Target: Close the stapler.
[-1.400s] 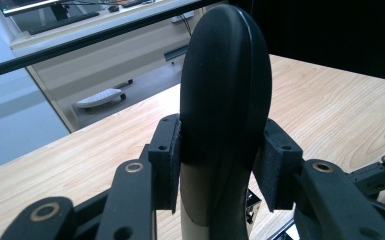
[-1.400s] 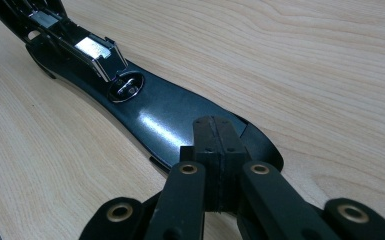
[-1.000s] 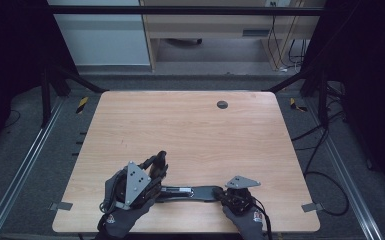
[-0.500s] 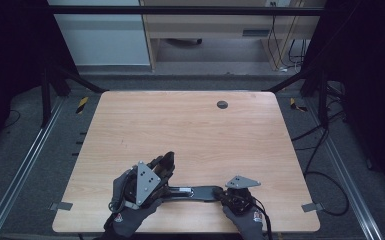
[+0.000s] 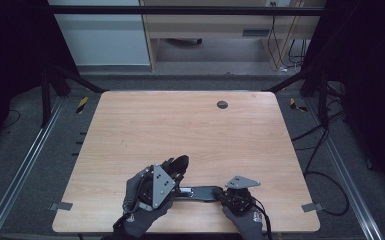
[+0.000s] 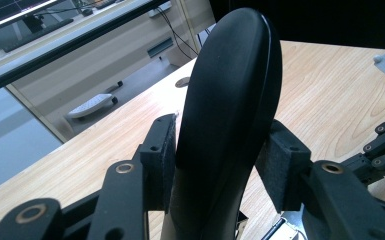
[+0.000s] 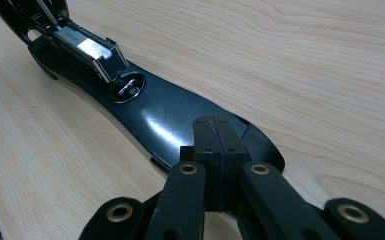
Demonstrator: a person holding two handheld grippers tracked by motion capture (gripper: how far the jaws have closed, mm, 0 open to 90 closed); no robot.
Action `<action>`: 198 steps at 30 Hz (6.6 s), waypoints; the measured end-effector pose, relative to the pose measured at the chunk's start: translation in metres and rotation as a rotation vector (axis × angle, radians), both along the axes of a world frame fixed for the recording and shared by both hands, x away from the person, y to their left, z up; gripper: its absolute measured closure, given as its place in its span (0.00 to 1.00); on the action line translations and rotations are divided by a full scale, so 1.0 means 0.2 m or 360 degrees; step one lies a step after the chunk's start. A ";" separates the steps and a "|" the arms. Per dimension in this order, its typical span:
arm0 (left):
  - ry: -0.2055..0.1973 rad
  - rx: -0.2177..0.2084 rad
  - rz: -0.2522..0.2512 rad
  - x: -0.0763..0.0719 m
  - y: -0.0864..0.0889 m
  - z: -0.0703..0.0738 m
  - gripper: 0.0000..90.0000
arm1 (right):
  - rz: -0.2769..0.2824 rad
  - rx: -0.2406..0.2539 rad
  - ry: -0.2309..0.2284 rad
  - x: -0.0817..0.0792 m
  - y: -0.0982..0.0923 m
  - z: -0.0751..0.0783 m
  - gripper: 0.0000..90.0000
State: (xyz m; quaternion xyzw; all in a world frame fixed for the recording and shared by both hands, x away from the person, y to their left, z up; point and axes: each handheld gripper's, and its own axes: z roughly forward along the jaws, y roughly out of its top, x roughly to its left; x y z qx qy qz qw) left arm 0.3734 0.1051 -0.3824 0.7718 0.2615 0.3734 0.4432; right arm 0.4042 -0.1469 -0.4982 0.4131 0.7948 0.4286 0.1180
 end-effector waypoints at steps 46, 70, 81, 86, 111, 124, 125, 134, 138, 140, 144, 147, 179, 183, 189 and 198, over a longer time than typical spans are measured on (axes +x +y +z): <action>-0.0029 0.0191 -0.0084 0.01 -0.19 -0.13 0.55 | -0.0006 0.0013 0.0004 -0.01 0.01 0.00 1.00; -0.0039 0.0351 -0.0145 0.02 -0.30 -0.24 0.52 | -0.0007 0.0012 0.0005 -0.01 0.00 0.00 1.00; -0.0048 0.0420 -0.0172 0.02 -0.33 -0.28 0.51 | -0.0012 0.0022 -0.0003 -0.01 0.00 -0.01 1.00; -0.0054 0.0453 -0.0180 0.01 -0.35 -0.29 0.51 | -0.0010 0.0020 -0.0005 -0.01 0.00 -0.01 1.00; -0.0060 0.0545 -0.0204 0.01 -0.39 -0.36 0.49 | -0.0036 0.0014 -0.0009 -0.02 -0.04 -0.01 1.00; -0.0053 0.0558 -0.0221 0.02 -0.40 -0.37 0.48 | -0.0047 0.0008 -0.0020 -0.02 -0.06 -0.01 0.99; -0.0052 0.0558 -0.0223 0.02 -0.40 -0.37 0.48 | -0.0056 0.0007 -0.0013 -0.03 -0.06 -0.01 0.98; -0.0005 0.0537 -0.0234 0.02 -0.40 -0.37 0.46 | -0.0091 0.0003 -0.0025 -0.02 -0.08 -0.01 0.93; 0.0050 0.0476 -0.0256 0.02 -0.39 -0.35 0.42 | -0.0115 0.0002 -0.0036 -0.02 -0.10 0.00 0.91; 0.0055 0.0454 -0.0268 0.02 -0.38 -0.33 0.40 | -0.0131 0.0008 -0.0039 -0.02 -0.11 0.00 0.89; 0.0059 0.0410 -0.0298 0.00 -0.37 -0.29 0.39 | -0.0151 0.0004 -0.0044 -0.01 -0.11 0.00 0.86; 0.0076 0.0376 -0.0321 -0.01 -0.35 -0.27 0.38 | -0.0161 -0.0007 -0.0063 -0.01 -0.12 -0.01 0.84; 0.0175 0.0010 -0.0076 0.07 0.16 -0.10 0.38 | -0.0290 0.0052 -0.0200 0.02 -0.25 0.12 1.00; 0.0186 -0.0008 -0.0012 0.08 0.25 -0.11 0.38 | -0.0280 0.0080 -0.0218 0.02 -0.25 0.17 1.00; 0.0221 -0.0025 0.0098 0.10 0.37 -0.15 0.38 | -0.0249 0.0140 -0.0251 0.01 -0.24 0.25 1.00; 0.0291 -0.0041 0.0227 0.12 0.50 -0.25 0.38 | -0.0148 0.0186 -0.0259 -0.01 -0.17 0.33 1.00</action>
